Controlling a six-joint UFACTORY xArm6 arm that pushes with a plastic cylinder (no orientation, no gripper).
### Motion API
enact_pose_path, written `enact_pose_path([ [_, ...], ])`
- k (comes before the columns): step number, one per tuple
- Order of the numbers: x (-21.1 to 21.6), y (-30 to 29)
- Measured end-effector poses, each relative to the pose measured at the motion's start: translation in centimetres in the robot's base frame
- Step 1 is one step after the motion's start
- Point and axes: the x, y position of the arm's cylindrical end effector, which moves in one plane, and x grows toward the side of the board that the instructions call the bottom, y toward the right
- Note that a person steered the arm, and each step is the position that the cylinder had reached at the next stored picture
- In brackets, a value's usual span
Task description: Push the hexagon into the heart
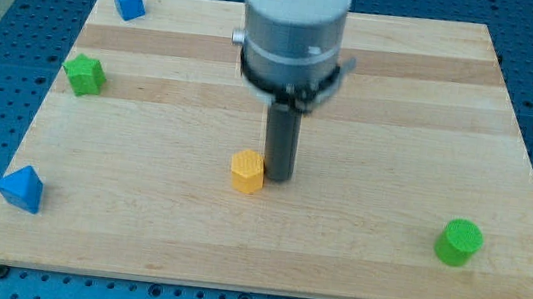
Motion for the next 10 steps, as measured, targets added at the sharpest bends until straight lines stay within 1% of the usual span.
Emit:
enact_pose_path([
  [1,0.0,0.1],
  [2,5.6,2.4],
  [3,9.3,1.3],
  [4,7.6,-4.5],
  [5,1.7,-4.7],
  [6,0.1,-4.7],
  [7,3.7,-4.8],
  [8,4.0,-1.6],
  [9,0.7,-1.4],
  [10,-1.4,-1.7],
])
